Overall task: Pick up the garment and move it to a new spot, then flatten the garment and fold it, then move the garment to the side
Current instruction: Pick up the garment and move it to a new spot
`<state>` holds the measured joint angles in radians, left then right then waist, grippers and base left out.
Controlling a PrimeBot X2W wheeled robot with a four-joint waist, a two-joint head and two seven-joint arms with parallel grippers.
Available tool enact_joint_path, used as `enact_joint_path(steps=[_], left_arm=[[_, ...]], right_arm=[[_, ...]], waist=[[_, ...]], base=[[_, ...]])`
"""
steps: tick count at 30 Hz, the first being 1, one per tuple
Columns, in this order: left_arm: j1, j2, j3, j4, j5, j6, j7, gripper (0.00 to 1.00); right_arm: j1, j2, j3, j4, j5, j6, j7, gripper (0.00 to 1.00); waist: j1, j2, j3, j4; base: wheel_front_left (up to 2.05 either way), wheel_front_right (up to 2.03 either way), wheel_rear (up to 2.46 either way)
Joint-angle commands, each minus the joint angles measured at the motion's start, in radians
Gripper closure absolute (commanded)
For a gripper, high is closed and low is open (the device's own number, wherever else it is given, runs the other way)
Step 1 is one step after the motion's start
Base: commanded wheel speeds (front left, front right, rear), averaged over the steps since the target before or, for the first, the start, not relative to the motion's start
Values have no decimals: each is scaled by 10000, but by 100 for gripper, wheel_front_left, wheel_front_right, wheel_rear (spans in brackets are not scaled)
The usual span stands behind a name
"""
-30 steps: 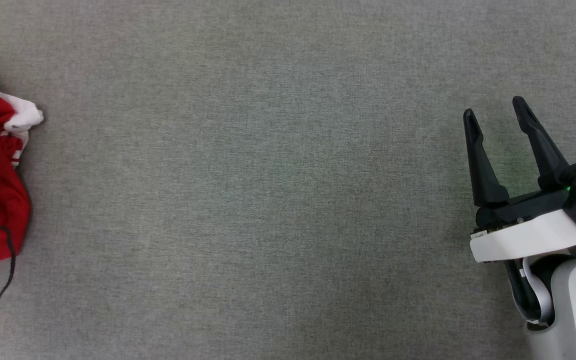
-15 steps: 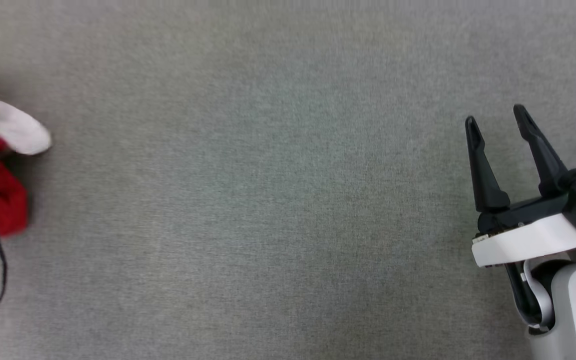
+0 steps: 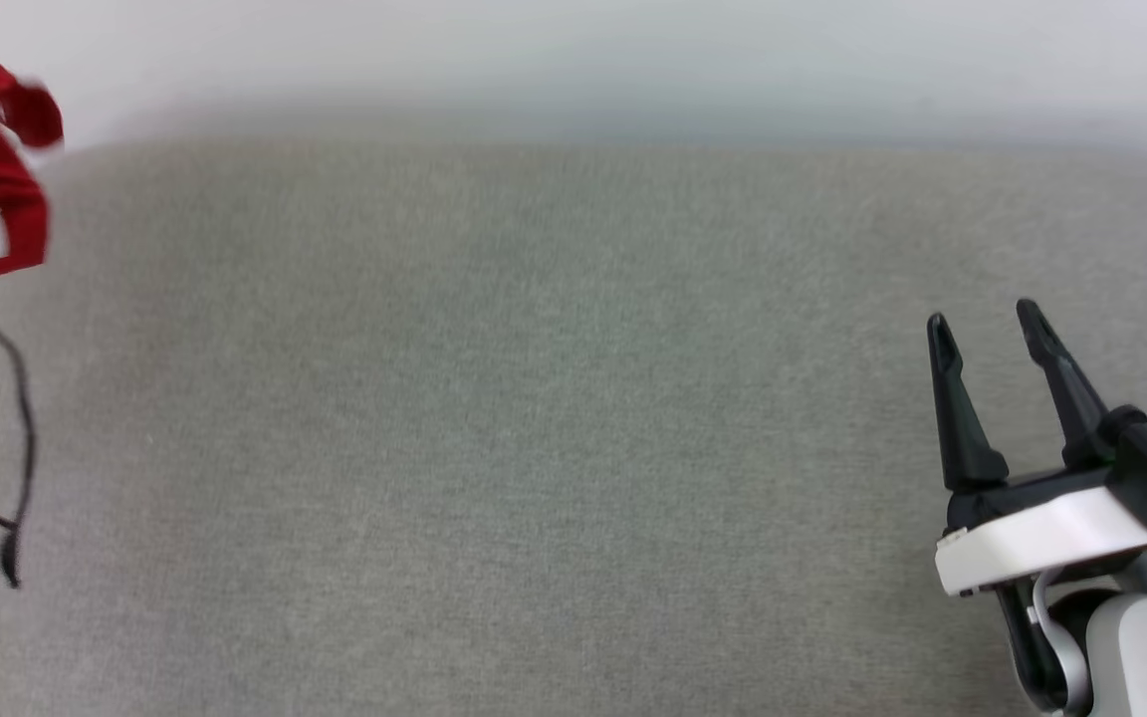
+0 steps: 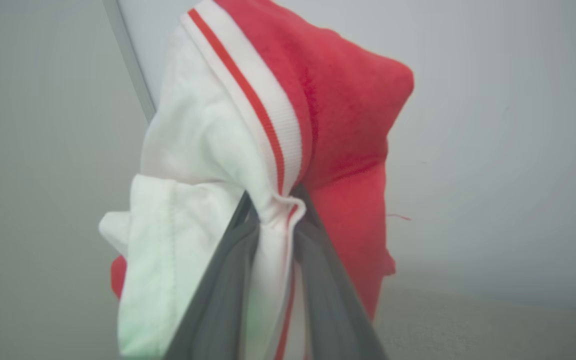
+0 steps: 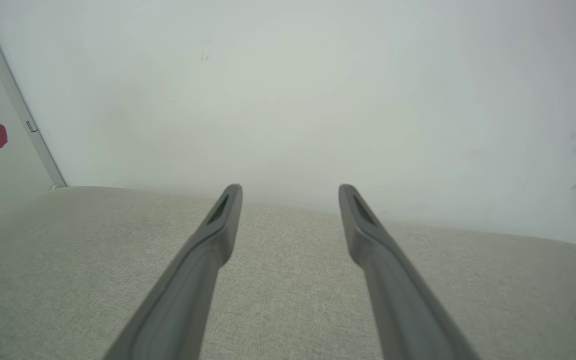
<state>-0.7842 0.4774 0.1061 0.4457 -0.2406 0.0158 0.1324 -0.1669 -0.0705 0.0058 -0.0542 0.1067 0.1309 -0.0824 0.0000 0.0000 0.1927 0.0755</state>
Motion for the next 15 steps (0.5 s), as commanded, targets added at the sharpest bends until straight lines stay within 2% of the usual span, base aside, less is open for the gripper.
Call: enact_joint_path(steps=[1,6,15], left_arm=[[-34,-246,-142,23,14,-52,-263,100],[344,-1214,-765,-194,-64,-238,-931,100],[1457,-3207,-2558,-483,-270,-937,-1163,100]], right_arm=[[207,57,-39,18,13,-3,51,0],[538,143,-100,-124,-27,-3,160,0],[668,185,226,-252,-30,-3,440,0]], waist=[[0,0,-575,-232],[0,0,-1058,-697],[0,0,-1248,-1897]], base=[[0,0,0],[0,0,0],[0,0,0]])
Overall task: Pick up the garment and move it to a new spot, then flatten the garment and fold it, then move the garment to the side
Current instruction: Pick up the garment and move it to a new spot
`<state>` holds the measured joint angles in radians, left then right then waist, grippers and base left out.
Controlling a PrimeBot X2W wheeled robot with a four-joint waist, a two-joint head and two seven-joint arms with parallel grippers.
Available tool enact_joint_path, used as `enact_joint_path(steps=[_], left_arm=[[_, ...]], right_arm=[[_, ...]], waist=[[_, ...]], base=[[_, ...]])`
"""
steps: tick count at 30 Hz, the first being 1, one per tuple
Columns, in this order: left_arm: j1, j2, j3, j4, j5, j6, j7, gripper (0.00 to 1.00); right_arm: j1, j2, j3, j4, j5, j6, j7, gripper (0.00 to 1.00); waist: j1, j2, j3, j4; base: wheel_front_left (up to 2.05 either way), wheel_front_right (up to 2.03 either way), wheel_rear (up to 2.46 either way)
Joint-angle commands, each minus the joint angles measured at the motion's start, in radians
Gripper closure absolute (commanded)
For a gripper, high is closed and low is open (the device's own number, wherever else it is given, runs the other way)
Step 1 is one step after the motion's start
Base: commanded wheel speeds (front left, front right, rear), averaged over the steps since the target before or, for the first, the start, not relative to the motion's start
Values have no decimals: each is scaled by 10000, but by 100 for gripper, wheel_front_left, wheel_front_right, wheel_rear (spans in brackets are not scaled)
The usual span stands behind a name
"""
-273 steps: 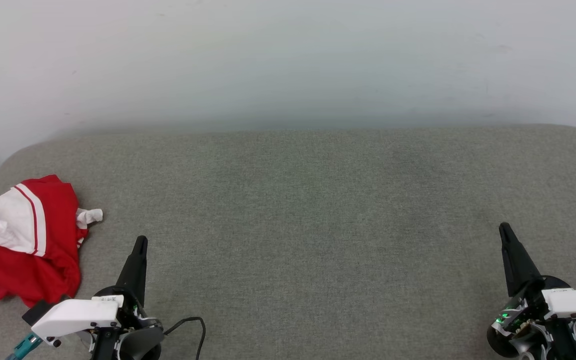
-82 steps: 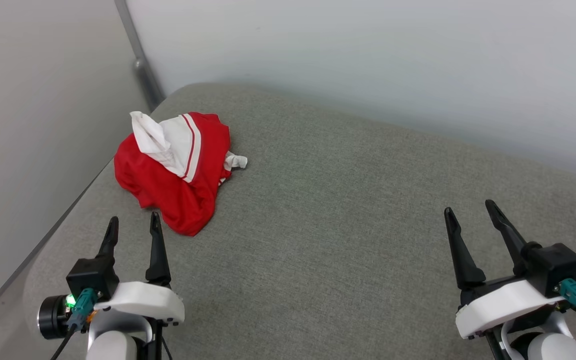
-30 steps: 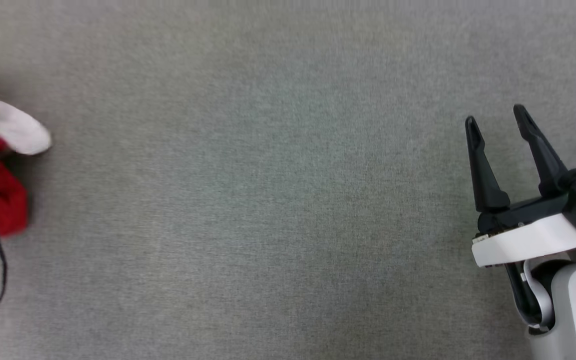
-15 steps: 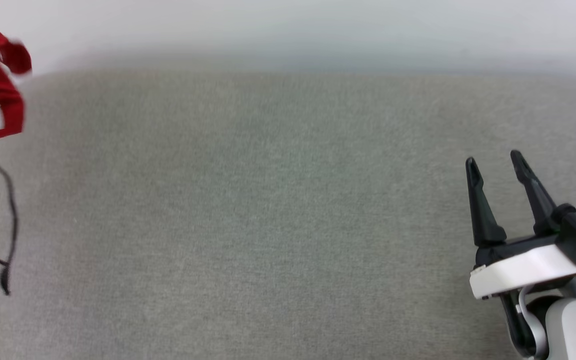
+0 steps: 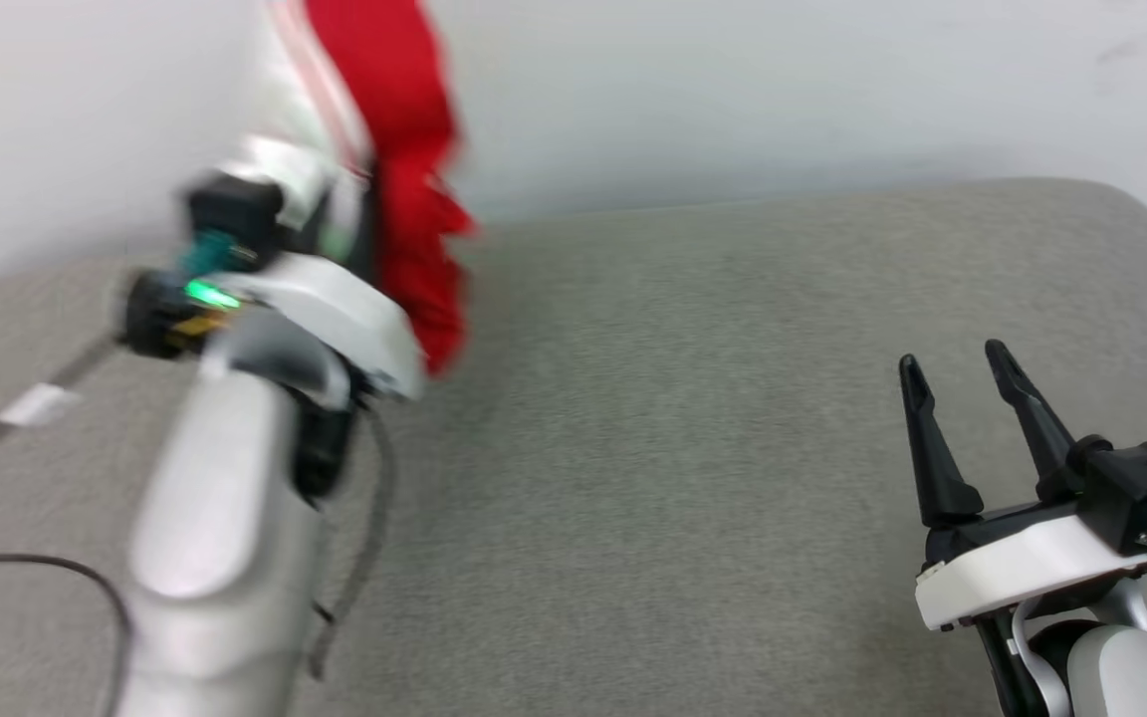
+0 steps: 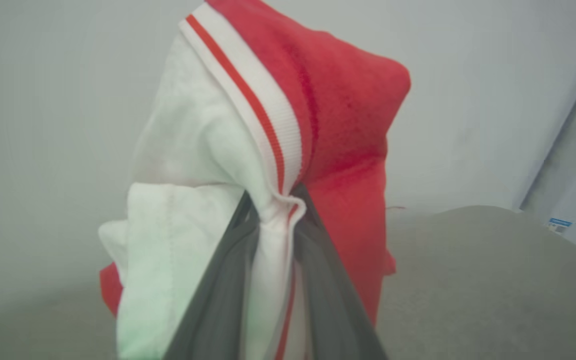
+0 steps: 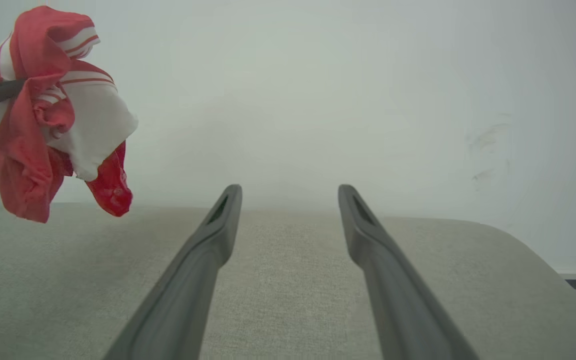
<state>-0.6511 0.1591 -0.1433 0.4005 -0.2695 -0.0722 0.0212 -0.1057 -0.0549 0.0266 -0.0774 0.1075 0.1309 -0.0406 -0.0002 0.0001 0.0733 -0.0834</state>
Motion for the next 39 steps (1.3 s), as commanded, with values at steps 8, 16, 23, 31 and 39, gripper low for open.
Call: enact_joint_path(steps=[8,16,23,31,39], left_arm=[[1587,-972,-2173,438,-486,-419,181,100],[2944,-1088,-4335,743,-1110,-361,215,0],[2847,-1089,-4714,-32,-1001,293,-1359,0],[2923,-844,-3935,-940,-1025,1115,-2359,0],[3605,0,-2380,-1523,-1356,2087,-2704,0]], right_arm=[[118,41,-77,19,123,-3,20,0],[77,46,-257,109,220,-3,-122,0],[133,45,-375,173,118,-3,-175,0],[392,47,-567,87,92,-3,-23,0],[968,45,-682,-100,-24,-3,233,0]], waist=[[2,-1,339,-939],[2,-1,675,-935],[2,-1,449,-459],[2,-1,9,150],[2,-1,-433,658]], base=[[0,0,0],[0,0,0],[0,0,0],[0,0,0],[0,0,0]])
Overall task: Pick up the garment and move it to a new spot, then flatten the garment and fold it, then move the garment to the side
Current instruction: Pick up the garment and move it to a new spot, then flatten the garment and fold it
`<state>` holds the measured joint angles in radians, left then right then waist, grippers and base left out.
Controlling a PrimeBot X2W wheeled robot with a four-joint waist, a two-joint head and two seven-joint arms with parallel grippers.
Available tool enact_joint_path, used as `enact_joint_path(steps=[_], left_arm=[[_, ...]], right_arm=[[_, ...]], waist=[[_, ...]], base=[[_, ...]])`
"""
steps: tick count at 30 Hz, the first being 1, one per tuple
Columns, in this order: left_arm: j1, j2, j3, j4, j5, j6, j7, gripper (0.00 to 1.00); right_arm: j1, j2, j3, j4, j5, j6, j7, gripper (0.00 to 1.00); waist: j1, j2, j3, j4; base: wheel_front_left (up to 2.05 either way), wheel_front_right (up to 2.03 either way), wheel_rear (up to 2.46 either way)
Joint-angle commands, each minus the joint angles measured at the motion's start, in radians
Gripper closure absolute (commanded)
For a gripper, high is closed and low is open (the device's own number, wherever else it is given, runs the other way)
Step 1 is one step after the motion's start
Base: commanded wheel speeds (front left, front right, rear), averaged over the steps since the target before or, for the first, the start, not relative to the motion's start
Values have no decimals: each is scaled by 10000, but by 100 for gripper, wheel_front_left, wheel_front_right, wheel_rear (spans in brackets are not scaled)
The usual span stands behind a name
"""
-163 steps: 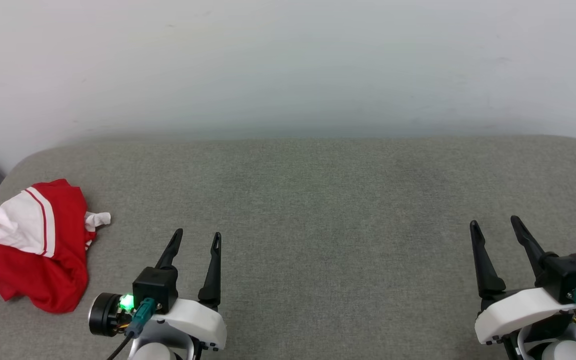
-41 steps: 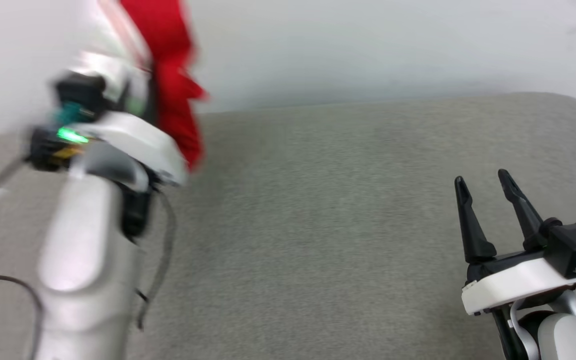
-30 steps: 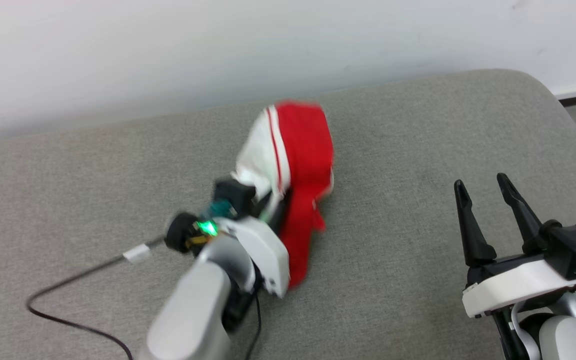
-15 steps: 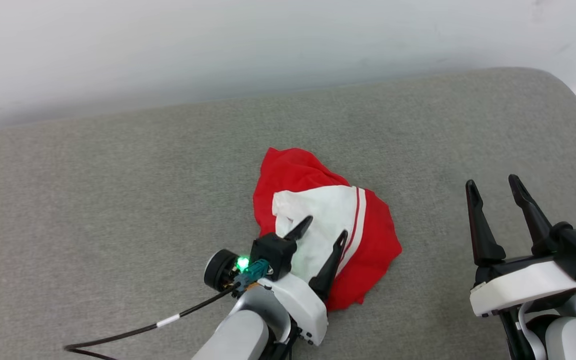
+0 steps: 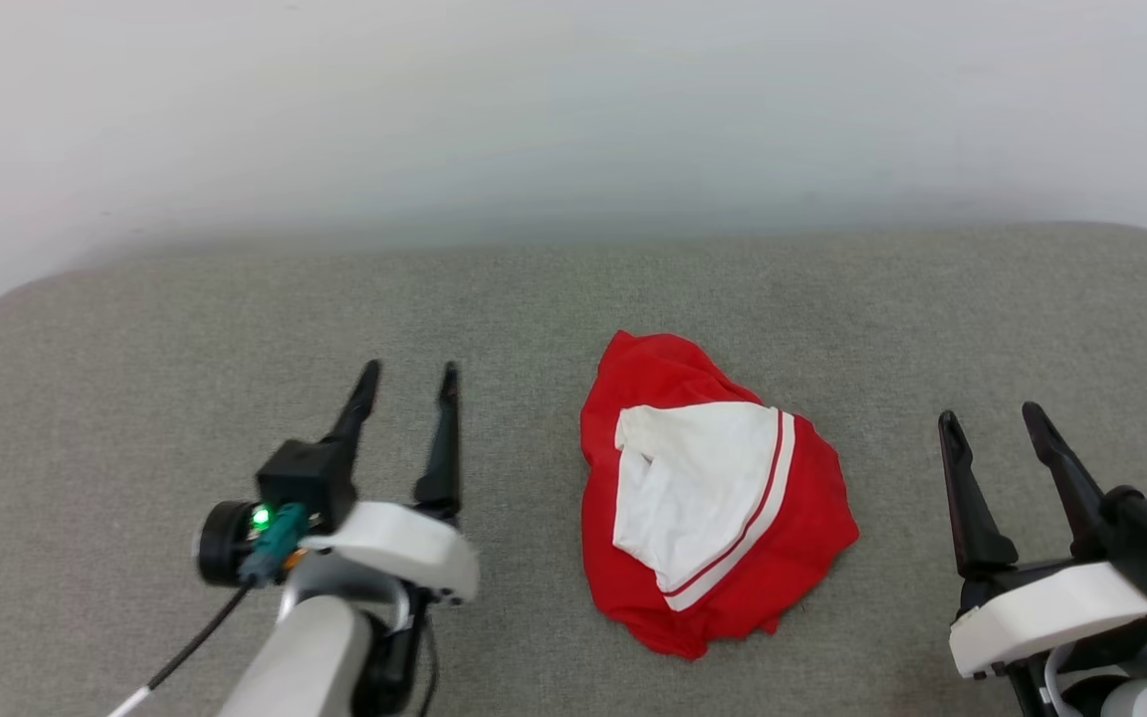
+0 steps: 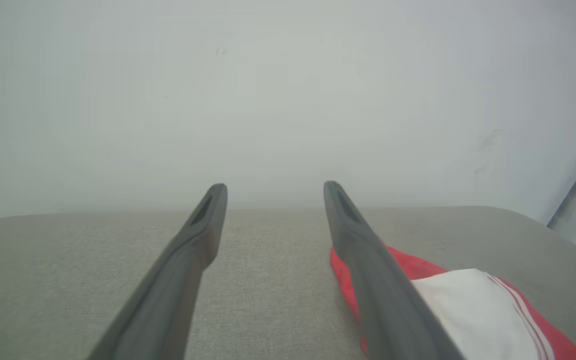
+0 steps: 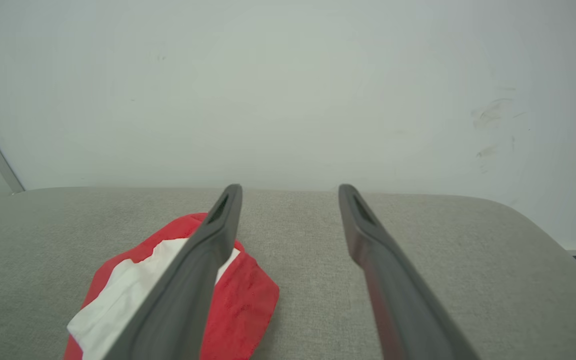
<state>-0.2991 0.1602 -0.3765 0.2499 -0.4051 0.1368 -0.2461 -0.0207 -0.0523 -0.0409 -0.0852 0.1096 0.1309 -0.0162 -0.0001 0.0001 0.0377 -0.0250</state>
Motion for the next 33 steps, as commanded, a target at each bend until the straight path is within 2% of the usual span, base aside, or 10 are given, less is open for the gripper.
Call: enact_joint_path(steps=[1,5,10,30,33], left_arm=[[212,139,111,-62,11,80,-41,0],[883,556,538,-335,-120,319,-84,0],[1543,890,508,-746,-89,411,129,0],[1711,1043,368,-1427,-154,654,557,0],[1329,954,57,-1378,-117,439,883,0]], right_arm=[[165,20,-4,-37,4,-3,22,0],[447,19,72,-101,-57,-3,161,0],[730,20,148,-209,44,-3,312,0],[708,21,244,-407,35,-3,406,0],[662,21,202,-404,87,-3,455,0]], waist=[[1,-1,-119,103],[1,-1,-383,158],[1,-1,-521,120],[1,-1,-410,80],[1,-1,-362,92]], base=[[0,0,0],[0,0,0],[0,0,0],[0,0,0],[0,0,0]])
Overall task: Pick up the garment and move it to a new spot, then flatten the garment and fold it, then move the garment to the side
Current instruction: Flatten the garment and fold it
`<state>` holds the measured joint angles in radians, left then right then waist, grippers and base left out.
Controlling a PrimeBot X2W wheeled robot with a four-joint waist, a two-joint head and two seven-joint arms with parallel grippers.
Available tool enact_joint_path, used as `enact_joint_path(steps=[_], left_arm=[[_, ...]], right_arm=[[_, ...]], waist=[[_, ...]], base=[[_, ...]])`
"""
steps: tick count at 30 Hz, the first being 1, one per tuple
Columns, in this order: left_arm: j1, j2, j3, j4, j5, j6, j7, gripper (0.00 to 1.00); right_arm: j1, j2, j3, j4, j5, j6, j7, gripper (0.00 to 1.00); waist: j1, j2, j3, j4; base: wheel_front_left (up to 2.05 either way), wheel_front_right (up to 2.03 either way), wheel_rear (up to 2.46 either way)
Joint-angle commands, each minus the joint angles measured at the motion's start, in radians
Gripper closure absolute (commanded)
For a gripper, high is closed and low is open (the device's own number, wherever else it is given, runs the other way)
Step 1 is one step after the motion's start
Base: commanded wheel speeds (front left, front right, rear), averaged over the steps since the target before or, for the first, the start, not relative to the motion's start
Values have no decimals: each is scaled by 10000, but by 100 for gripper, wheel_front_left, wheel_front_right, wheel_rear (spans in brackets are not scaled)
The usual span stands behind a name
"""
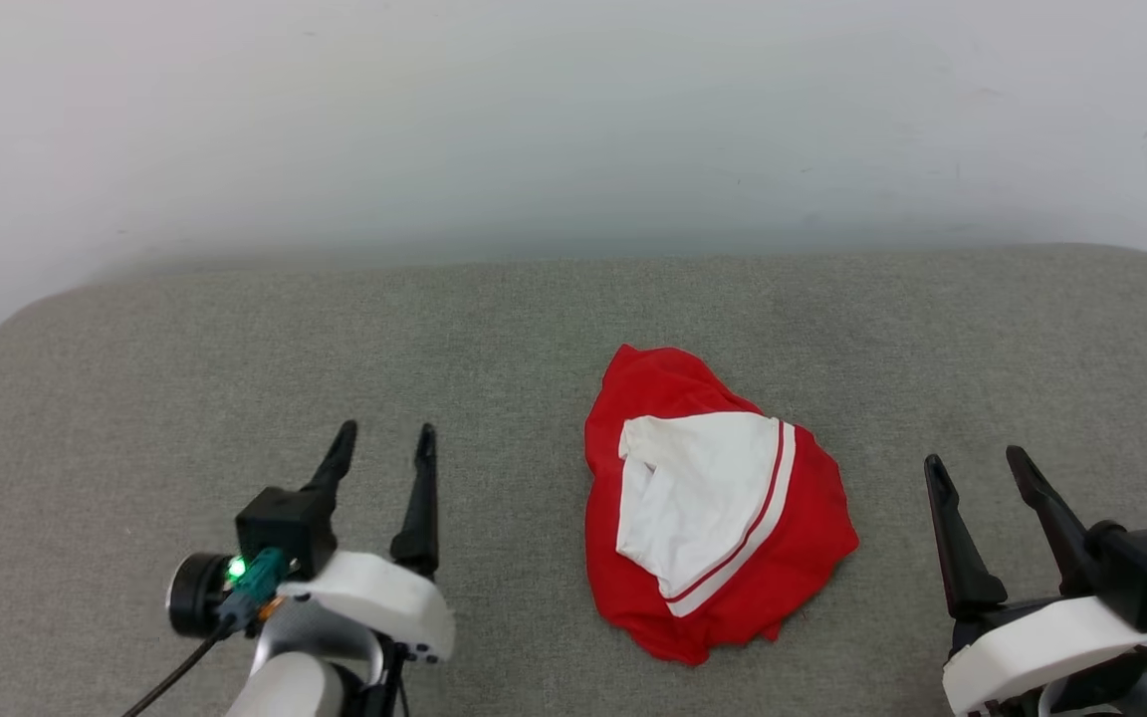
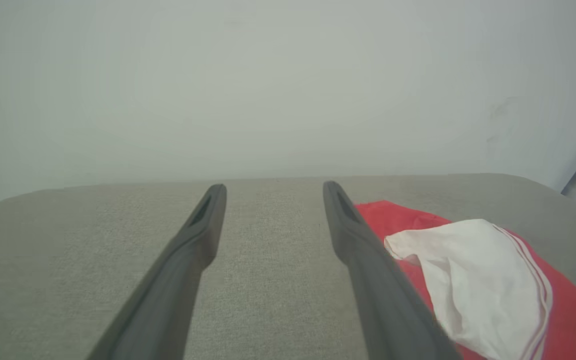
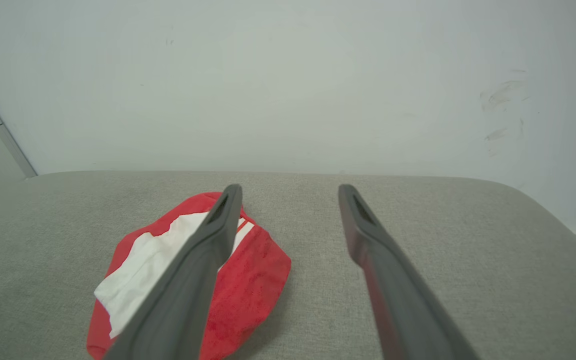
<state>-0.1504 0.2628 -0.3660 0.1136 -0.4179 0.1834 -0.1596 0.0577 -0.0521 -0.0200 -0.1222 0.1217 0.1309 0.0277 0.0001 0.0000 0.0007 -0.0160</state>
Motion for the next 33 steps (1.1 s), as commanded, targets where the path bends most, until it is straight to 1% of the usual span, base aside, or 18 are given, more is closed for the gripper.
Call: enact_joint_path(steps=[1,2,6,11,13,16,21,22,23,24,25,27,31,33], left_arm=[[-372,-129,-155,-21,-4,-145,146,0],[-1163,-292,-666,85,45,-555,783,0],[-2227,-515,-1384,647,-145,-1352,1996,0],[-3108,-669,-2196,1707,-594,-2358,3985,0],[-3322,-689,-2461,2071,-811,-2622,4699,0],[-3550,-679,-2842,2457,-1133,-2869,5585,0],[-3743,-607,-3523,2696,-1652,-3068,6733,0],[-3777,-580,-3647,2688,-1716,-3096,6885,2],[-3798,-565,-3770,2677,-1806,-3111,7018,51],[-3852,-533,-3893,2639,-1842,-3123,7089,70],[-3916,-503,-3947,2590,-1893,-3123,7096,100],[-3988,-430,-4114,2543,-1933,-3128,7125,100],[-4154,-338,-4174,2438,-1808,-3129,6795,100],[-4301,-305,-4060,2317,-1652,-3037,6431,100]], right_arm=[[-135,19,-30,-44,-20,-3,30,0],[-212,19,-77,-76,-42,-3,19,0],[-289,18,-47,-73,-72,-3,48,0],[-409,19,39,5,-29,-3,-2,0],[-412,19,56,36,19,-3,-44,0],[-467,19,44,113,92,-3,-113,0],[-563,19,53,239,167,-3,-212,0],[-580,19,68,263,179,-3,-240,0],[-588,18,49,292,208,-3,-264,0],[-590,19,46,324,210,-3,-276,0],[-590,19,43,343,208,-3,-299,0],[-622,19,26,383,262,-3,-314,0],[-613,19,11,443,293,-3,-360,0],[-586,20,-77,462,290,-3,-392,0]], waist=[[-1,0,49,6],[-1,0,189,-15],[-1,0,365,-204],[-1,0,625,-569],[-1,0,735,-711],[-1,0,883,-909],[-1,0,1056,-1144],[-1,0,1081,-1182],[-1,0,1101,-1206],[-1,0,1111,-1223],[-1,0,1121,-1236],[-1,0,1139,-1253],[-1,0,1108,-1222],[-1,0,1093,-1116]], base=[[0,0,0],[0,0,0],[0,0,0],[0,0,0],[0,0,0],[0,0,0],[0,0,0],[0,0,0],[0,0,0],[0,0,0],[0,0,0],[0,0,0],[0,0,0],[0,0,0]])
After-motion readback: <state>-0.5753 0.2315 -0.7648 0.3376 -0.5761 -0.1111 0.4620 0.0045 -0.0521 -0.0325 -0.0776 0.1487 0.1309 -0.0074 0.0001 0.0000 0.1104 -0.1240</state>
